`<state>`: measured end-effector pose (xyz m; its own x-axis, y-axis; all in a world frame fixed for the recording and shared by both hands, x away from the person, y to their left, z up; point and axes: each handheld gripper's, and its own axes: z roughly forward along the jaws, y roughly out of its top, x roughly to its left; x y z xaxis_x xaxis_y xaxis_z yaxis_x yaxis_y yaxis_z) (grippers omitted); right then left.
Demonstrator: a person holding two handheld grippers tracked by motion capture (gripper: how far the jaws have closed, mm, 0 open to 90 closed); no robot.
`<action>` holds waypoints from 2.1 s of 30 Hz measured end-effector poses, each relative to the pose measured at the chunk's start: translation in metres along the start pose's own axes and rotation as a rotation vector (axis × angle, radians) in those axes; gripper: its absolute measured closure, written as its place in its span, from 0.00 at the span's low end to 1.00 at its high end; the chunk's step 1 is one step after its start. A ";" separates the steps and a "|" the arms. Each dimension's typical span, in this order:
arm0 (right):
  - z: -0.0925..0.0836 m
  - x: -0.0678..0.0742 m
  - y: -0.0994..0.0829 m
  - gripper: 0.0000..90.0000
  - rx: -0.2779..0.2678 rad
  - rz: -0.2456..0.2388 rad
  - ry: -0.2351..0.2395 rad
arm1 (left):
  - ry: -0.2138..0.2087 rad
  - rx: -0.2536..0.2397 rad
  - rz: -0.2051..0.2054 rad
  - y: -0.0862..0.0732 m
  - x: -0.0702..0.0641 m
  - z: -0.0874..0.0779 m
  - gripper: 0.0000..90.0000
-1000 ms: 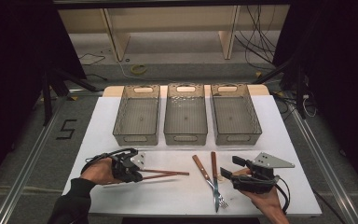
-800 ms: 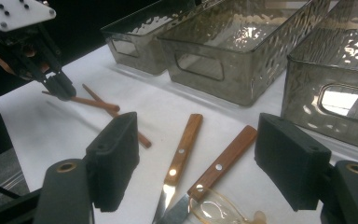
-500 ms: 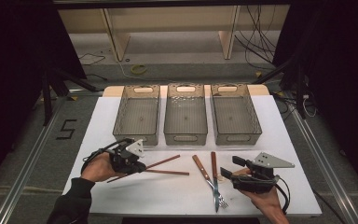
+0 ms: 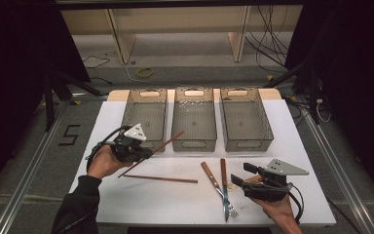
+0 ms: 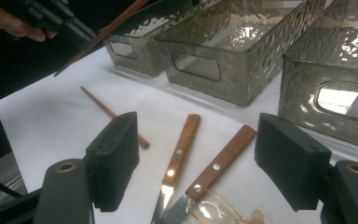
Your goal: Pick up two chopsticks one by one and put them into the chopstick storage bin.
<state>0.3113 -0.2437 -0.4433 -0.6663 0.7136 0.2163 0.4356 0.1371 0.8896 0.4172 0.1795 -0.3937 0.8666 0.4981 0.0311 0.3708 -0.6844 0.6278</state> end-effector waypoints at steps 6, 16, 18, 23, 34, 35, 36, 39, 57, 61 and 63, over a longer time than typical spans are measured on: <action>0.000 0.000 0.000 0.35 -0.001 0.000 0.001 | 0.035 -0.043 -0.035 0.009 0.013 -0.002 0.93; 0.000 0.000 0.000 0.34 0.001 0.004 0.000 | 0.102 -0.112 -0.104 0.019 0.042 -0.007 0.93; 0.000 0.000 0.000 0.34 0.001 0.002 0.001 | 0.111 -0.117 -0.114 0.021 0.047 -0.009 0.93; 0.001 -0.001 0.000 0.34 0.001 0.003 0.001 | 0.134 -0.126 -0.125 0.025 0.055 -0.012 0.93; 0.001 -0.001 -0.001 0.34 0.002 -0.001 0.002 | 0.168 -0.145 -0.144 0.041 0.072 -0.016 0.93; 0.001 -0.001 -0.001 0.34 0.003 0.001 0.002 | 0.170 -0.146 -0.146 0.042 0.074 -0.015 0.93; 0.002 -0.001 -0.001 0.34 0.004 0.002 0.002 | 0.172 -0.146 -0.149 0.043 0.076 -0.015 0.93; 0.002 -0.001 -0.001 0.34 0.005 0.000 0.004 | 0.176 -0.151 -0.166 0.045 0.082 -0.015 0.93; 0.002 -0.001 -0.001 0.34 0.003 0.003 0.012 | 0.236 -0.151 -0.216 0.041 0.108 0.000 0.93; 0.002 -0.001 -0.001 0.34 0.002 0.000 0.012 | 0.241 -0.164 -0.241 0.038 0.111 0.005 0.93; 0.002 -0.001 -0.001 0.34 0.003 0.001 0.011 | 0.242 -0.164 -0.245 0.036 0.111 0.007 0.93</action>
<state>0.3125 -0.2435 -0.4449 -0.6729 0.7058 0.2215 0.4378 0.1386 0.8883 0.5295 0.2066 -0.3736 0.6476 0.7612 0.0349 0.4818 -0.4445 0.7551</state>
